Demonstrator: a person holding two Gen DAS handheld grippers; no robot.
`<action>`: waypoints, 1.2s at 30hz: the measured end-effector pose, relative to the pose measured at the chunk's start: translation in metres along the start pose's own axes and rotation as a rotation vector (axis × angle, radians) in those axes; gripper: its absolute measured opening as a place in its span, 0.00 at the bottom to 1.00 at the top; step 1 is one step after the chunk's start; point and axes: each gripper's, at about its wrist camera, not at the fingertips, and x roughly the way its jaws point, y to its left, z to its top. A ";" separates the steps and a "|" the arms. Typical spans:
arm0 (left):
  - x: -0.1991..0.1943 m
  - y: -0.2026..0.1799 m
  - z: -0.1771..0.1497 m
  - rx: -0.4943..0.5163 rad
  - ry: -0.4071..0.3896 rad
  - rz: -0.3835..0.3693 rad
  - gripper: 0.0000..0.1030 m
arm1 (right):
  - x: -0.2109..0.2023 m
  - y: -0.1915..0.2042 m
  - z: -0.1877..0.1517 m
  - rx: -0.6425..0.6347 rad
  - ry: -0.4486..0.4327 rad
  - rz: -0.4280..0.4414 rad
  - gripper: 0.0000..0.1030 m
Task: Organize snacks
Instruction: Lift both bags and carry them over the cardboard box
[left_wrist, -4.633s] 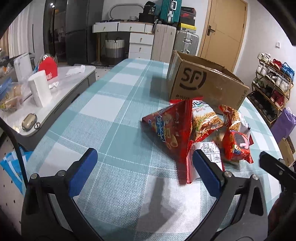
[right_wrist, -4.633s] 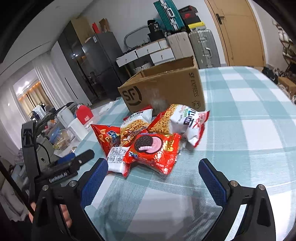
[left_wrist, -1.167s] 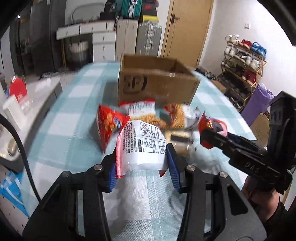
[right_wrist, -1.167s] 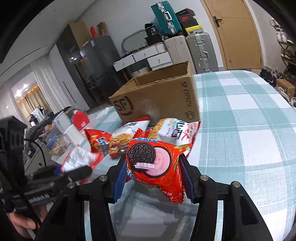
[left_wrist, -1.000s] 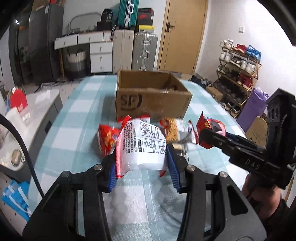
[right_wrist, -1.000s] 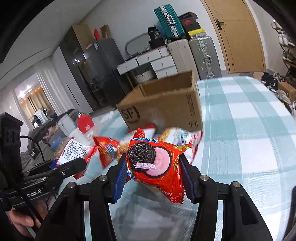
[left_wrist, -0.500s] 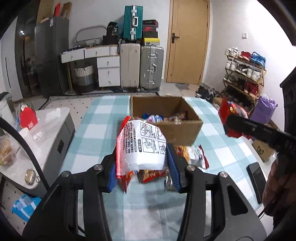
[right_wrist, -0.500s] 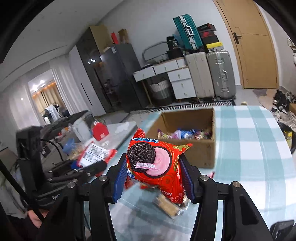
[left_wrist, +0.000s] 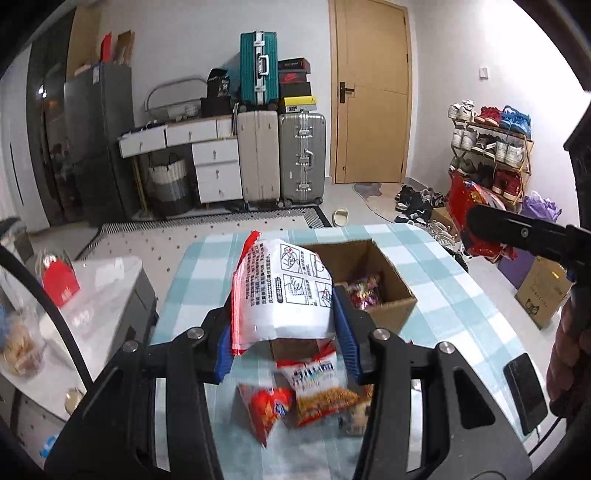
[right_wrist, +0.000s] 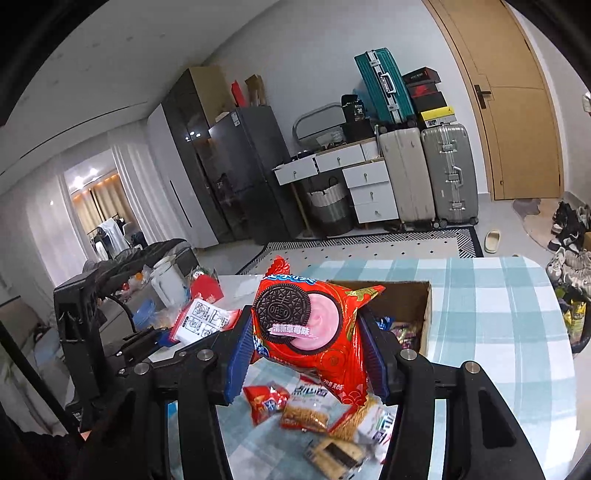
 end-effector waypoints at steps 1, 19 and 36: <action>0.004 0.000 0.006 0.002 -0.002 0.006 0.42 | 0.001 -0.001 0.004 -0.003 -0.004 -0.003 0.53; 0.103 -0.011 0.073 0.049 0.044 0.021 0.42 | 0.047 -0.005 0.057 -0.097 0.044 -0.018 0.53; 0.231 -0.026 0.095 0.049 0.169 0.051 0.42 | 0.134 -0.063 0.045 -0.046 0.175 -0.058 0.53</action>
